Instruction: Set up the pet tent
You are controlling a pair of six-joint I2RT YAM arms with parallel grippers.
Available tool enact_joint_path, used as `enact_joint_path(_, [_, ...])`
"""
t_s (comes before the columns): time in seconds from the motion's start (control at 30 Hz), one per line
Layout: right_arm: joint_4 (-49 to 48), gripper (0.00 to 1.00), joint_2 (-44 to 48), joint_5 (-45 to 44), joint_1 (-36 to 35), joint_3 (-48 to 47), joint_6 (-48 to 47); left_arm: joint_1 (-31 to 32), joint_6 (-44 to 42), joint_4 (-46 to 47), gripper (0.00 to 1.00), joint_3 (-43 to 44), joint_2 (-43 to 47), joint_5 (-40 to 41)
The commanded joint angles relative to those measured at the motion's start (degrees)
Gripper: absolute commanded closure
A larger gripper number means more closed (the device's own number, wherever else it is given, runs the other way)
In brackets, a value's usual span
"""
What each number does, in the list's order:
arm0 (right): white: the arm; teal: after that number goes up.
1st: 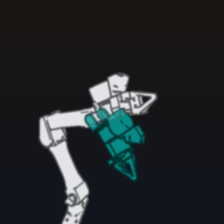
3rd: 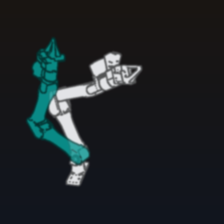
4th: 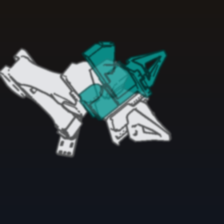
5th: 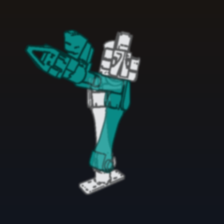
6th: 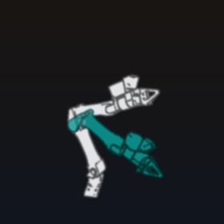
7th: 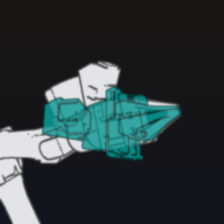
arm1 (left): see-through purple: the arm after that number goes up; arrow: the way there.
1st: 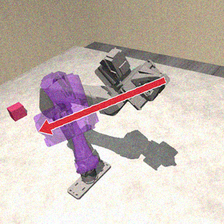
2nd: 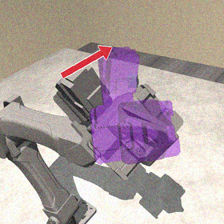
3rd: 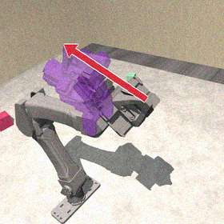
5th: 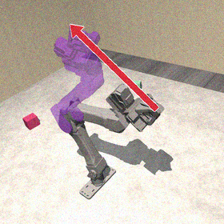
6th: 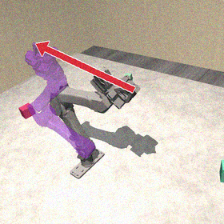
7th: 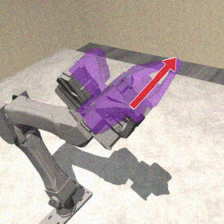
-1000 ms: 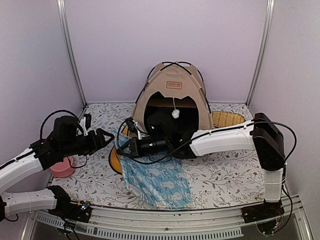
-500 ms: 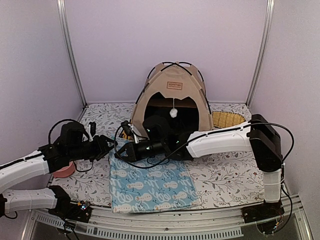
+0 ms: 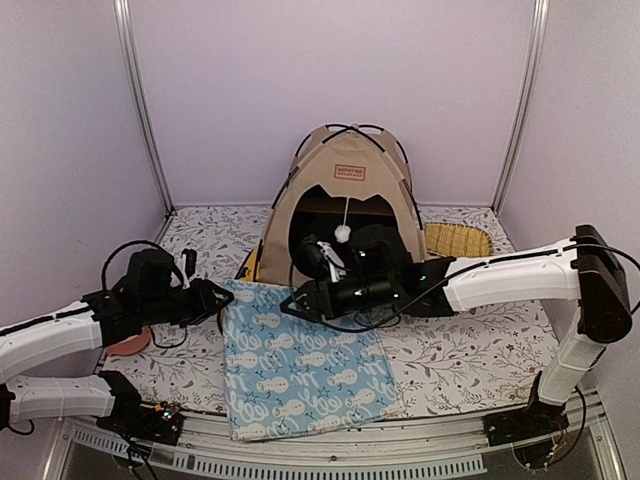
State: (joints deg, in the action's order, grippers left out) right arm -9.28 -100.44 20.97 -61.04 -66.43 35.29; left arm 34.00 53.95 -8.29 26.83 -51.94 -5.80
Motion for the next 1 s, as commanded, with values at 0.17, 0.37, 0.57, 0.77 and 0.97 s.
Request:
enact_joint_path(0.17, [4.9, 0.34, 13.4, -6.2, 9.2, 19.1, 0.8, 3.4, -1.0, -4.1, 0.29, -3.2, 2.6, -0.1])
enact_joint_path(0.37, [5.8, 0.28, 16.0, -7.3, 11.2, 24.6, 0.0, 10.8, 6.5, -7.7, 0.24, -8.3, 7.2, 4.5])
enact_joint_path(0.57, [5.1, 0.24, 14.7, -7.1, 11.7, 26.3, -0.5, 17.3, 11.4, -3.6, 0.24, -12.9, 6.2, 5.5])
enact_joint_path(0.77, [4.6, 0.23, 14.0, -7.3, 11.9, 26.3, -0.8, 19.9, 11.8, 4.0, 0.3, -14.5, 3.4, 5.8])
enact_joint_path(0.97, [4.3, 0.21, 14.4, -7.7, 12.5, 26.2, -1.0, 20.2, 11.1, 7.0, 0.59, -13.6, 2.0, 4.7])
